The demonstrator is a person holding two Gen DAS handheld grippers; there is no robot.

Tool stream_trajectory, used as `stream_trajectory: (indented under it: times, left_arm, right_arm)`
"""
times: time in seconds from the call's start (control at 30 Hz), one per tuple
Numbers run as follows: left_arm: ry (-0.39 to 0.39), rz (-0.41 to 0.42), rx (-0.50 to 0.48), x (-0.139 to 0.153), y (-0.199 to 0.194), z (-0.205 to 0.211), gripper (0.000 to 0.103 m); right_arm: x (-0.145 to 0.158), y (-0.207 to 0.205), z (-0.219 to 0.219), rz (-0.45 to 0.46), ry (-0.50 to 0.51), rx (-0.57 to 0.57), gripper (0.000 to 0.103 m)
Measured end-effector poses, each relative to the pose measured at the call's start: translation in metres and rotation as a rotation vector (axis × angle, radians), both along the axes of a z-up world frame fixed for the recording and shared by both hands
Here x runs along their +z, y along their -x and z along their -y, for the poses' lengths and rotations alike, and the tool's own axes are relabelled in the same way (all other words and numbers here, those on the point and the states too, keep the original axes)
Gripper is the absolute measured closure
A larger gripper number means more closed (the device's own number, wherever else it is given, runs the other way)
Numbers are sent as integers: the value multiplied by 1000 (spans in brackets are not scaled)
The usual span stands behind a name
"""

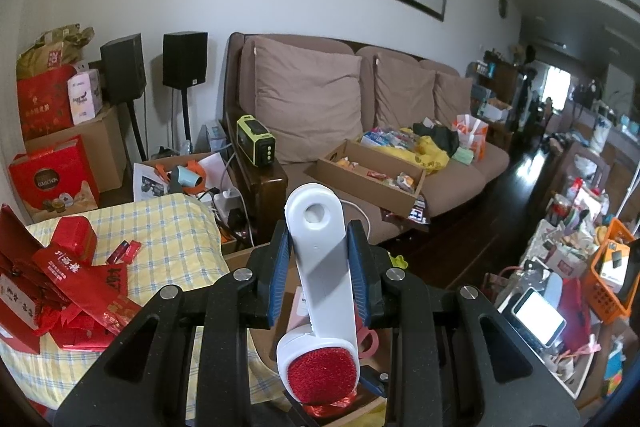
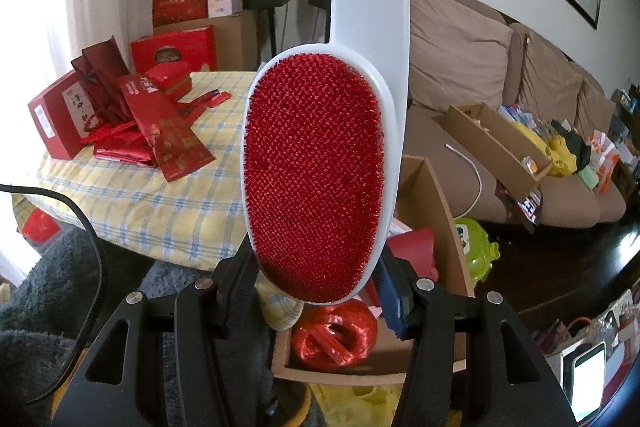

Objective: Organize objects
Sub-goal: 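Move the lint roller with both grippers over the open cardboard box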

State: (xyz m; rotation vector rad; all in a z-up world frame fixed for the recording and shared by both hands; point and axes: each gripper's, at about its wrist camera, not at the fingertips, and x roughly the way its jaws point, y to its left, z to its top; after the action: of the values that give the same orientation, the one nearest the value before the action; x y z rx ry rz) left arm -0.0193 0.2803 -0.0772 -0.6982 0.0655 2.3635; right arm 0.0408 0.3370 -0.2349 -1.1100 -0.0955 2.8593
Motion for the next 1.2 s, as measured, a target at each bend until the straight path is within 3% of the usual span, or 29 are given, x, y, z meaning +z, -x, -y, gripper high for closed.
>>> stream_trajectory:
  times: [1.2]
  left_arm:
    - [37, 11, -28, -16, 3, -36, 75]
  right_arm:
    - [-9, 2, -24, 39, -35, -51, 48]
